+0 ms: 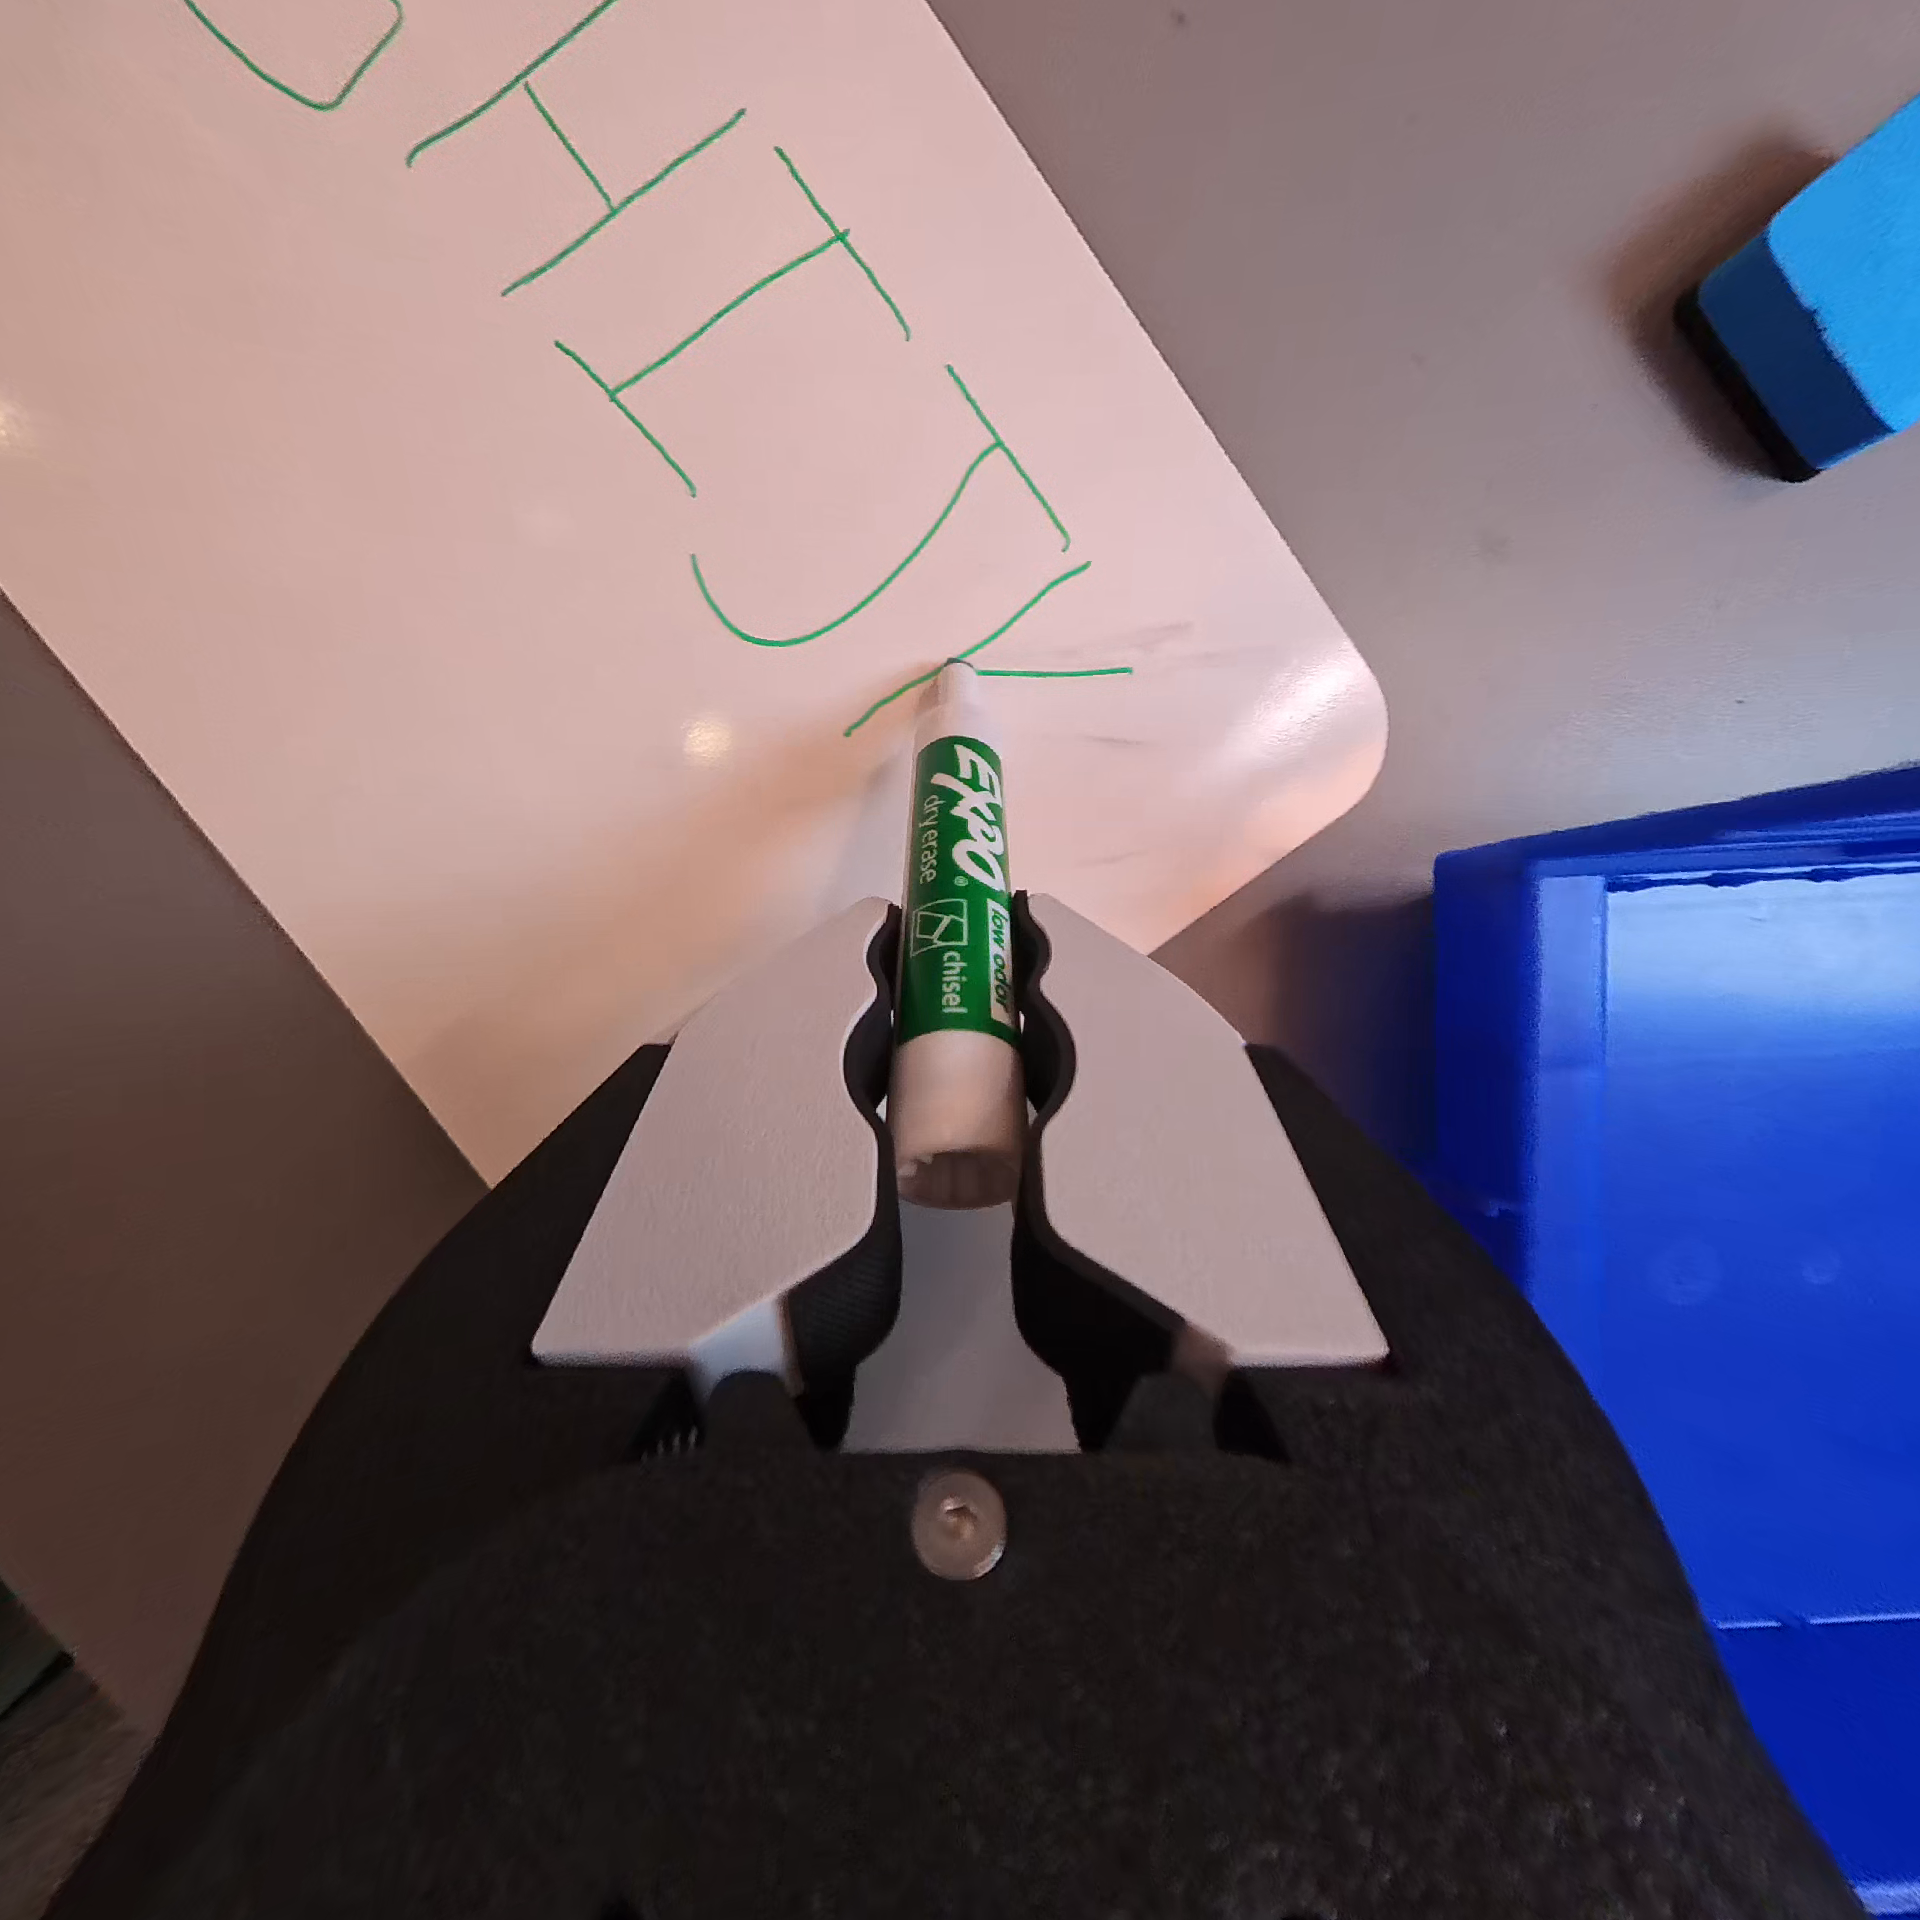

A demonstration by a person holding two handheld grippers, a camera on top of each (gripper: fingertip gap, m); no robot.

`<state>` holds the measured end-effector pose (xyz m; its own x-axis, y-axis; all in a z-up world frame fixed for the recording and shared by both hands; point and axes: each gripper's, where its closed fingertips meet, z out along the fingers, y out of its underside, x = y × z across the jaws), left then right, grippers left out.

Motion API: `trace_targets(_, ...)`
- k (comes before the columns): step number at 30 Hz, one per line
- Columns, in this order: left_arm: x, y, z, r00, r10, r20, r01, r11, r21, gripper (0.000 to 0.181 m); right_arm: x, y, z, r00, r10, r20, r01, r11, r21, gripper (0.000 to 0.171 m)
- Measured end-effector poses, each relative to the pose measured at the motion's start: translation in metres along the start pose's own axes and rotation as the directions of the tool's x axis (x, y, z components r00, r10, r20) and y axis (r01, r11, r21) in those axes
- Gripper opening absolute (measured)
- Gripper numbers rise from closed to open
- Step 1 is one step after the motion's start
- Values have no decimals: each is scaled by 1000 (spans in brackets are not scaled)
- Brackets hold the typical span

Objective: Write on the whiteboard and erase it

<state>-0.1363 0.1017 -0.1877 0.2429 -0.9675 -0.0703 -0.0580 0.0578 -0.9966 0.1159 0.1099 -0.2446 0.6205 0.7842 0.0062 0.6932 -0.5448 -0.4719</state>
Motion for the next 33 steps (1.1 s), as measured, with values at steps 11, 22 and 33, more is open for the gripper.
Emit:
trace_targets(11,0,0,0,1000,0,0,0,1000,-1,19,0,5,-1,1000,6,0,-6,1000,-9,20)
trace_targets(22,1,0,0,1000,2,-2,-2,1000,-2,19,2,29,-13,999,44,-22,-44,999,-25,20)
trace_targets(33,2,1,1,1000,4,-2,-4,1000,-5,19,0,37,-18,998,59,-25,-59,998,-15,20)
